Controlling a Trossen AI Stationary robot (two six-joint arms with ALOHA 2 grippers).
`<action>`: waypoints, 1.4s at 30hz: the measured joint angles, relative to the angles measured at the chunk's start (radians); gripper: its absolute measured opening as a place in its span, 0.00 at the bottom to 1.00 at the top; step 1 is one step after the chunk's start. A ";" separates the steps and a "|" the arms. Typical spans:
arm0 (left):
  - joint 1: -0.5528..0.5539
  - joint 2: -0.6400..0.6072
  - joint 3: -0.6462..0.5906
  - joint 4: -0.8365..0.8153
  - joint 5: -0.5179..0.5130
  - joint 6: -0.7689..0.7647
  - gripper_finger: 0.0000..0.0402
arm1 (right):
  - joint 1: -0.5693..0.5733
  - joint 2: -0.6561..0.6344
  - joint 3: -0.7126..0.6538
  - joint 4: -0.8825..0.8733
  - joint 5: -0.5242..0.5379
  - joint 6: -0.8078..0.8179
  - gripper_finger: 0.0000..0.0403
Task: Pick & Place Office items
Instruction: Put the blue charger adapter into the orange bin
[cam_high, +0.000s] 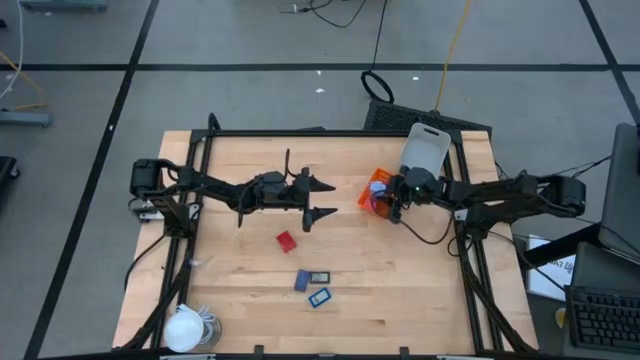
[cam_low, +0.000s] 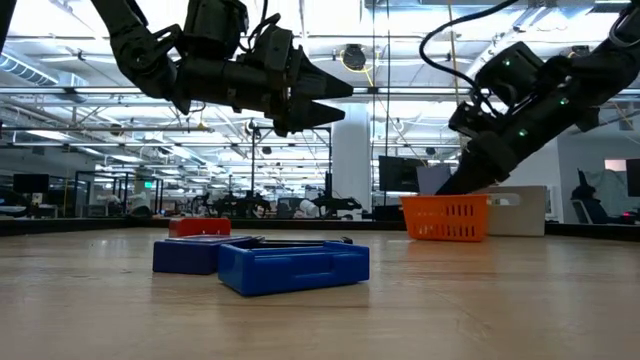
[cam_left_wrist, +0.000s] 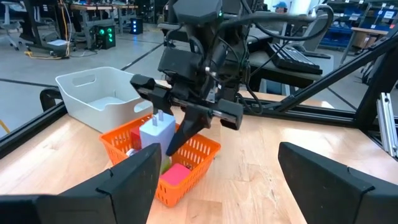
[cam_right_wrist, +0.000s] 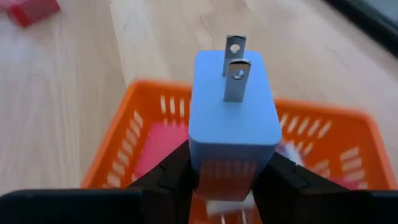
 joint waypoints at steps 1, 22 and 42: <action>0.000 0.000 0.000 0.000 0.000 -0.001 0.81 | 0.000 -0.010 0.000 -0.031 -0.001 -0.005 0.30; 0.000 0.000 0.000 0.000 0.000 -0.004 0.81 | 0.001 -0.093 0.003 -0.169 -0.001 -0.050 0.30; 0.000 0.000 0.000 0.001 0.000 -0.001 0.76 | 0.000 -0.070 0.003 -0.133 0.196 -0.027 0.30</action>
